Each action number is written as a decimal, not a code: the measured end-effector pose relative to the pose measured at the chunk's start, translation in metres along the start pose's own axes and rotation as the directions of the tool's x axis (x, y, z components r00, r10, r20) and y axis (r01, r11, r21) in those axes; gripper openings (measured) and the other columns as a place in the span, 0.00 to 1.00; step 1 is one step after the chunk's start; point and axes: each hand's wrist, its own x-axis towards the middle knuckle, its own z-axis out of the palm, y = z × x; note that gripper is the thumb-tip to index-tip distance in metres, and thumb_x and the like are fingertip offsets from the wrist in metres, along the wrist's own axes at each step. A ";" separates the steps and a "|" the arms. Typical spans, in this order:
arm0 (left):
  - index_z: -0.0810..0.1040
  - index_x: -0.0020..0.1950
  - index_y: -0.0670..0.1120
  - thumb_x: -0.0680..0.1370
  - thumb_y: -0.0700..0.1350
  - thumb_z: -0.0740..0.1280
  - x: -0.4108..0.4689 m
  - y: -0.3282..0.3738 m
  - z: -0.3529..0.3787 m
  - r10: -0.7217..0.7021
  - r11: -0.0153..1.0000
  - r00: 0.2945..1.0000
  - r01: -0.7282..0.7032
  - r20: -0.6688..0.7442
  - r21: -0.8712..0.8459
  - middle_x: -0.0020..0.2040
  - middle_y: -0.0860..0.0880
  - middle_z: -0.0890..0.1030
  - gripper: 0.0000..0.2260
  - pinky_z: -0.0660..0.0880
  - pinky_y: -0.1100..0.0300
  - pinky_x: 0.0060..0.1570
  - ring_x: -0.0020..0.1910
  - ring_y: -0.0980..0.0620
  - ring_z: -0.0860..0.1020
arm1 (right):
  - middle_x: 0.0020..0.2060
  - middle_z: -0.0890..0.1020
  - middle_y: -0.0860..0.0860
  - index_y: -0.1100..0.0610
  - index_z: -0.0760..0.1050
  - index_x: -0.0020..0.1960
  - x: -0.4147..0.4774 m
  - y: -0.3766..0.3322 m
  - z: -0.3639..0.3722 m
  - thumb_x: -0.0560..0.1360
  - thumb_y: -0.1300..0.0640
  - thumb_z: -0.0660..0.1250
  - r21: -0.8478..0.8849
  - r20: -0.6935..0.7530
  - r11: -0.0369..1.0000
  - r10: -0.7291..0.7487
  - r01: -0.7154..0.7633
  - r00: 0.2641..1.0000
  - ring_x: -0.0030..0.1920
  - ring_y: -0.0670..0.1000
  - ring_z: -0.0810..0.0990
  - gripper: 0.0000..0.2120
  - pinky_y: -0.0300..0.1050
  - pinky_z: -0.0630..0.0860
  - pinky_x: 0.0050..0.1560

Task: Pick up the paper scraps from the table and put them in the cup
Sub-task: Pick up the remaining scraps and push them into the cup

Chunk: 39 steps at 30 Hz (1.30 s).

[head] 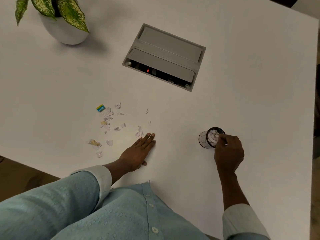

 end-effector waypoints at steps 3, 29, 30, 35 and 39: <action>0.41 0.85 0.44 0.79 0.45 0.72 0.001 0.001 0.001 0.000 1.000 1.000 0.000 -0.001 0.027 0.83 0.46 0.32 0.46 0.40 0.53 0.83 0.82 0.46 0.31 | 0.48 0.82 0.54 0.56 0.82 0.53 -0.002 -0.003 0.004 0.77 0.62 0.65 -0.045 0.014 0.999 -0.009 0.010 1.000 0.51 0.58 0.80 0.09 0.43 0.70 0.42; 0.53 0.82 0.41 0.81 0.49 0.69 0.011 -0.033 -0.034 -0.395 0.913 0.900 0.362 -0.185 -0.185 0.81 0.40 0.57 0.36 0.70 0.48 0.73 0.77 0.40 0.62 | 0.57 0.75 0.50 0.53 0.74 0.67 -0.039 -0.140 0.139 0.73 0.60 0.77 0.278 0.621 0.928 -0.370 0.248 0.691 0.49 0.47 0.80 0.25 0.39 0.81 0.48; 0.53 0.82 0.42 0.81 0.48 0.69 0.014 -0.033 -0.034 -0.399 0.910 0.898 0.364 -0.184 -0.200 0.80 0.40 0.57 0.36 0.71 0.47 0.73 0.77 0.39 0.62 | 0.58 0.75 0.51 0.54 0.73 0.69 -0.036 -0.143 0.143 0.72 0.61 0.77 0.285 0.628 0.923 -0.384 0.258 0.678 0.50 0.48 0.80 0.27 0.40 0.81 0.49; 0.55 0.82 0.44 0.82 0.43 0.67 0.025 -0.033 -0.037 -0.413 0.890 0.889 0.348 -0.197 -0.294 0.80 0.42 0.57 0.32 0.73 0.49 0.70 0.74 0.42 0.66 | 0.65 0.70 0.53 0.55 0.67 0.76 -0.020 -0.156 0.158 0.73 0.63 0.76 0.306 0.666 0.897 -0.442 0.321 0.601 0.59 0.53 0.77 0.35 0.47 0.82 0.55; 0.65 0.76 0.45 0.85 0.44 0.61 0.035 -0.037 -0.037 -0.425 0.872 0.874 0.328 -0.233 -0.363 0.74 0.45 0.63 0.19 0.73 0.57 0.63 0.68 0.47 0.67 | 0.73 0.64 0.53 0.52 0.65 0.77 -0.007 -0.173 0.173 0.74 0.62 0.75 0.269 0.699 0.857 -0.487 0.439 0.523 0.68 0.53 0.70 0.35 0.50 0.80 0.59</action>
